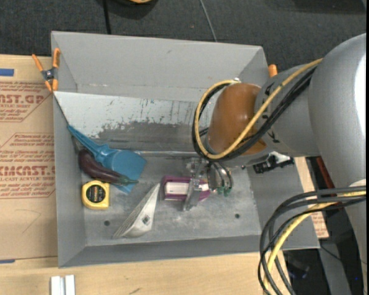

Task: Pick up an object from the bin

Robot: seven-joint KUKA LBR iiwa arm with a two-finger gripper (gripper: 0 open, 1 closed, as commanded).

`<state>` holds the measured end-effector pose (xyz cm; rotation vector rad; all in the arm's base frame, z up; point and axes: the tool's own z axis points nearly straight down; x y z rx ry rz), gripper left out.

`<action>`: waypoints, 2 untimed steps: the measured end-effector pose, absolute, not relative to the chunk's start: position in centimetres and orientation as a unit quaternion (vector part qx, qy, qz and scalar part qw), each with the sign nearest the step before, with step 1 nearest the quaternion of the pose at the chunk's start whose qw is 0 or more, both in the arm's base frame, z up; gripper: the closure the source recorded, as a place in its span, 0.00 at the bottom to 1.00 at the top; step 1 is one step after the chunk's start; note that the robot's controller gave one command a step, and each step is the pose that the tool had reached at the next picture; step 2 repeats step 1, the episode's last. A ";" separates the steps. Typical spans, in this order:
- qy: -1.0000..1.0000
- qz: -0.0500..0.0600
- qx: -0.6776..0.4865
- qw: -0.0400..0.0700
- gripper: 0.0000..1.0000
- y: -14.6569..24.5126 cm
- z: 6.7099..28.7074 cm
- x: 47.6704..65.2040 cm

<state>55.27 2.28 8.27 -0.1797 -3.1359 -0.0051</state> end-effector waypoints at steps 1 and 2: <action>-0.998 -0.002 -0.057 -0.001 1.00 2.3 10.0 55.3; -0.998 -0.002 -0.057 -0.001 1.00 2.3 10.0 55.3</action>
Offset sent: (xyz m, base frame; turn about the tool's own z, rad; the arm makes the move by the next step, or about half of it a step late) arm 0.0000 0.0000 0.0496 0.0000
